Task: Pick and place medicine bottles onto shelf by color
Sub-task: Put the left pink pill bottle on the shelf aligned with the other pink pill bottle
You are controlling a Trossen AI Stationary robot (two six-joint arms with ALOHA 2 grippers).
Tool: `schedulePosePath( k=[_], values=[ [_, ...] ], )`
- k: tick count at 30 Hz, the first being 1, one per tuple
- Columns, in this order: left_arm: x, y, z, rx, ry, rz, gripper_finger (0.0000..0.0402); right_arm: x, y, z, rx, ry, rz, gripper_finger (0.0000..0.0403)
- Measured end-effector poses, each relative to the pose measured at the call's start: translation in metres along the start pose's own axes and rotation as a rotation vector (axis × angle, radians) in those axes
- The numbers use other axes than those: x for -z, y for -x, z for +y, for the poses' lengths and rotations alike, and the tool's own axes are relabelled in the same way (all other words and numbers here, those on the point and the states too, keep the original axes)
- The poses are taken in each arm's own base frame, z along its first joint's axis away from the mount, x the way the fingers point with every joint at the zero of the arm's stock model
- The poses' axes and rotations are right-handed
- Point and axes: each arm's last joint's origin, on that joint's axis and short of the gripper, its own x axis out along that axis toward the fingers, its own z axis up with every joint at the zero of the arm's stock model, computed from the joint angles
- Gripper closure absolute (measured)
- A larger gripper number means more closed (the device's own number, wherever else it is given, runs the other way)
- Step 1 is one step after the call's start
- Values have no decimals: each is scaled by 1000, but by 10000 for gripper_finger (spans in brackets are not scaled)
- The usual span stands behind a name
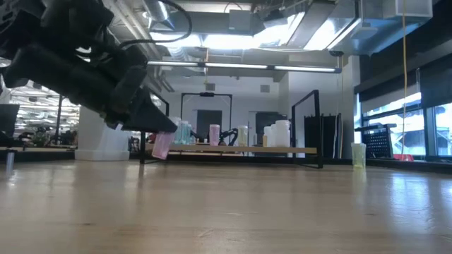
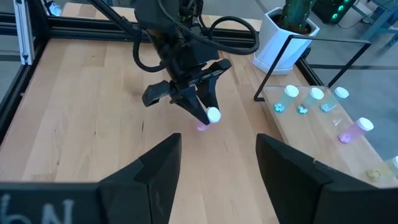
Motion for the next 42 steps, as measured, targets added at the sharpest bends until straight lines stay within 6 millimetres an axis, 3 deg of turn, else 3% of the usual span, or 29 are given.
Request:
schedulePosePath(
  k=[15,24,37,42],
  values=[
    [6,4,8,-23,20,-16,303,0,0,0,0,0,0,194],
    [20,-5,6,-18,65,-21,300,0,0,0,0,1,0,194],
    [25,-7,3,7,69,-35,212,0,0,0,0,0,0,194],
    [26,-5,1,17,65,-33,157,0,0,0,0,0,0,194]
  ],
)
